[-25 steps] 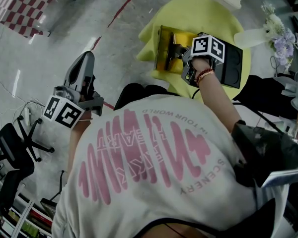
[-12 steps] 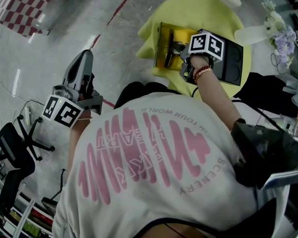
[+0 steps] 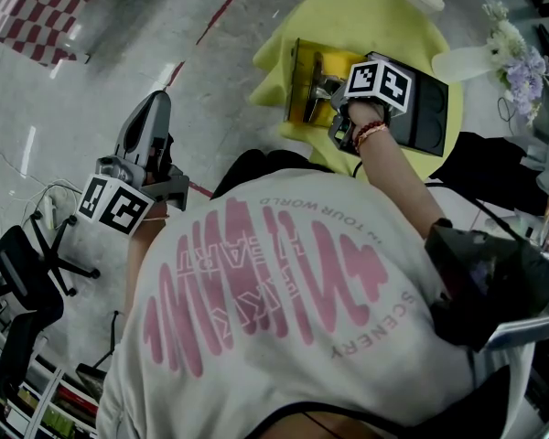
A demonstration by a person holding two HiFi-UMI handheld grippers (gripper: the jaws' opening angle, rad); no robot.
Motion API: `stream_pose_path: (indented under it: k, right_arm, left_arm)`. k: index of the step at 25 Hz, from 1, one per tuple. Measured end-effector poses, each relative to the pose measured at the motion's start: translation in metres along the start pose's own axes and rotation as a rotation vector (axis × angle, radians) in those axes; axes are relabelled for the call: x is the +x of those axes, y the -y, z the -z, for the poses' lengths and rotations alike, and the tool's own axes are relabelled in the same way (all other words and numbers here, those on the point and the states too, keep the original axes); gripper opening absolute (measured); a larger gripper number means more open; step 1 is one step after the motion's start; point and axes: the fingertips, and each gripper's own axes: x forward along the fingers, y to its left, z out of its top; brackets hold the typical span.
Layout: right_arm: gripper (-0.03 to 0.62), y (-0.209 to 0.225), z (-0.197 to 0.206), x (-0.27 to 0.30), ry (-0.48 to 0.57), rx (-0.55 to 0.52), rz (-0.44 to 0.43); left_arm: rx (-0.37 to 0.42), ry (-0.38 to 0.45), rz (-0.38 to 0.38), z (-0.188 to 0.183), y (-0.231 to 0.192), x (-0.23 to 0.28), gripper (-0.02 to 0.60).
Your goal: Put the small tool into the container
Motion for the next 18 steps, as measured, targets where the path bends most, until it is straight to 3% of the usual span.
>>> stream_pose_path:
  k: [18]
  right_arm:
    - [0.060, 0.008, 0.002, 0.002, 0.023, 0.006, 0.066]
  left_arm:
    - [0.000, 0.006, -0.010, -0.001, -0.004, -0.013, 0.008]
